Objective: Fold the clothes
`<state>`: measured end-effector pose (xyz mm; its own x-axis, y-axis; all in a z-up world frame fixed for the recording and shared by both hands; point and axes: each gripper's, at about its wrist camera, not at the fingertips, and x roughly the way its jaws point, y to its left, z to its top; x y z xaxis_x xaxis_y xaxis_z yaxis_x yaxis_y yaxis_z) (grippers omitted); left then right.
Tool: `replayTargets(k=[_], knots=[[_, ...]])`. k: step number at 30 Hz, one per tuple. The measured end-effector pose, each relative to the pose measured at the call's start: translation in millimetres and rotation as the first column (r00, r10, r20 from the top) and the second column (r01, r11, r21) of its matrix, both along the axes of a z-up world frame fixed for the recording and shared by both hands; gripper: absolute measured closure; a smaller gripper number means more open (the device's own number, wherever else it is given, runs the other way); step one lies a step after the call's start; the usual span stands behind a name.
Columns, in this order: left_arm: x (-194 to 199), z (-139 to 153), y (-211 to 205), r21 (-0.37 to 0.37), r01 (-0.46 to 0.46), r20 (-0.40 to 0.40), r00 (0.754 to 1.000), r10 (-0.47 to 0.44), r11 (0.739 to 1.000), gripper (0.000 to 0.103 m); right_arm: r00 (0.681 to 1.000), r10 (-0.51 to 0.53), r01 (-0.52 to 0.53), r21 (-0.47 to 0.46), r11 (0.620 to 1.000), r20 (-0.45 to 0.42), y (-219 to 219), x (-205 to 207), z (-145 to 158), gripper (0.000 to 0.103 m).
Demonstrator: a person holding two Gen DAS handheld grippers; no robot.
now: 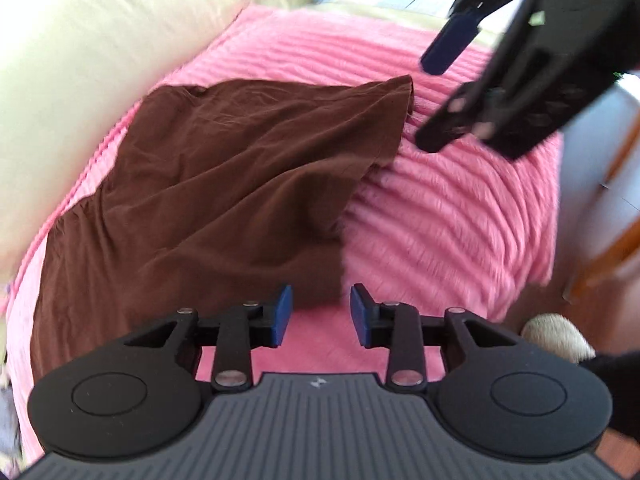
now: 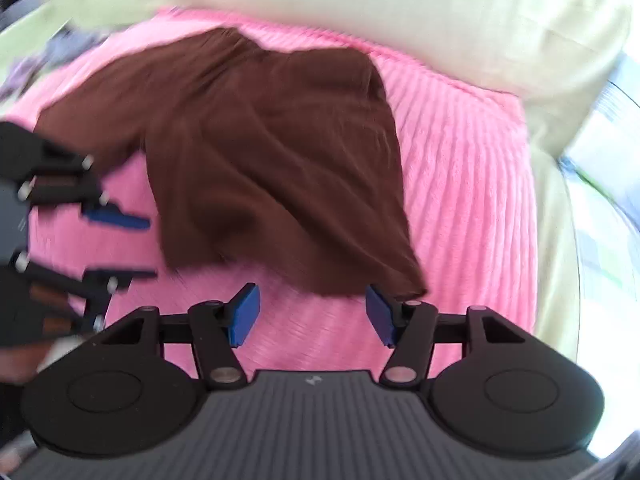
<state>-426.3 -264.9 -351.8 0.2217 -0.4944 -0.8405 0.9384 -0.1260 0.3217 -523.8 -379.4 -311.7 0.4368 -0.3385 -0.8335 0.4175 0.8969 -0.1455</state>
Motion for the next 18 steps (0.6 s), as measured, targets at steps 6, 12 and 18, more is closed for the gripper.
replayTargets(k=[6, 12, 18], knots=[[-14, -37, -25, 0.074, -0.038, 0.192, 0.981, 0.023, 0.997, 0.051, 0.959, 0.278, -0.282, -0.093, 0.955, -0.052, -28, -27, -16, 0.048], [-4, -41, -19, 0.089, -0.063, 0.283, 0.958, 0.035, 0.994, 0.047, 0.804, 0.558, -0.593, -0.318, 0.739, -0.203, -15, -23, -48, 0.049], [0, -55, -5, 0.143, -0.017, 0.256, 0.967, -0.020, 0.990, 0.077, 0.664, 0.632, -0.746, -0.404, 0.529, -0.399, -9, -22, -84, 0.090]])
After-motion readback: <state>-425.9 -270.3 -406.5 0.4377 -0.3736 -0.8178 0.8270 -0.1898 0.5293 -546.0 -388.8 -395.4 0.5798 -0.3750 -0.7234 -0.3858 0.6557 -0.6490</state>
